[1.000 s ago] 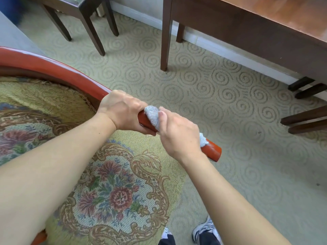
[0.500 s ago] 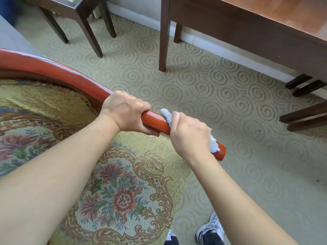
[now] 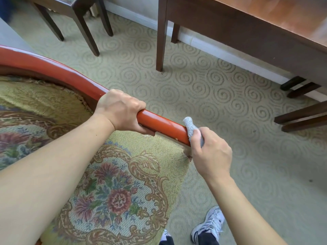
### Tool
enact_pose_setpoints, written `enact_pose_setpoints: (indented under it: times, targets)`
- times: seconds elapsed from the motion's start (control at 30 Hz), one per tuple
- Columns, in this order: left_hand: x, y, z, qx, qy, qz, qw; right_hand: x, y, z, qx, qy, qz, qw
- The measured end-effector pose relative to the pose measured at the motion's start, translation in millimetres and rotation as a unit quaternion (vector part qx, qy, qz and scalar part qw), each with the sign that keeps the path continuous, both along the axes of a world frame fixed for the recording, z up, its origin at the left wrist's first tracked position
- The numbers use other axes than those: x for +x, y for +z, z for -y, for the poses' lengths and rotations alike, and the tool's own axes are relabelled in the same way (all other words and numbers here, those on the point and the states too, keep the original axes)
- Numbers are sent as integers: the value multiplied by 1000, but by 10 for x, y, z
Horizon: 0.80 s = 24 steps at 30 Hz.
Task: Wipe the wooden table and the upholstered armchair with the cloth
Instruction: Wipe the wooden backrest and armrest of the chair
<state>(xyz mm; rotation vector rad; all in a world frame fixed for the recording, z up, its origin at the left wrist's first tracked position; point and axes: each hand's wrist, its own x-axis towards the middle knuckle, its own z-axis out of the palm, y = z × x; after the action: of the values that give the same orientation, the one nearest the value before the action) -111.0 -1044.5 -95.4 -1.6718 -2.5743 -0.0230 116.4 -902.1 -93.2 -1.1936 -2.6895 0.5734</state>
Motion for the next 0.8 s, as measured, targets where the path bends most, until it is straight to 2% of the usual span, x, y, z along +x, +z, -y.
enact_pose_setpoints:
  times: [0.2,0.33,0.4,0.53,0.6,0.7,0.8]
  targets:
    - [20,0,-11,-10,1,-6,1000,-624,13,245,76,37,52,995]
    - [31,25,-23,-14,-2,-6,1000,-320,-39,171,71,94,-9,993]
    - [22,23,-14,-5,-9,-8,1000,-12,-103,23,46,79,-42,995]
    - [5,13,-11,6,-16,-24,1000,322,-191,-64,-44,-17,-114,992]
    - [-2,3,2,4,-15,-26,1000,193,-166,29,-26,-32,-126,991]
    - [3,-13,3,2,-11,-15,1000,-261,-59,294,35,44,-97,994]
    - [21,5,-11,12,1,13,1000,-746,27,609,51,144,-52,987]
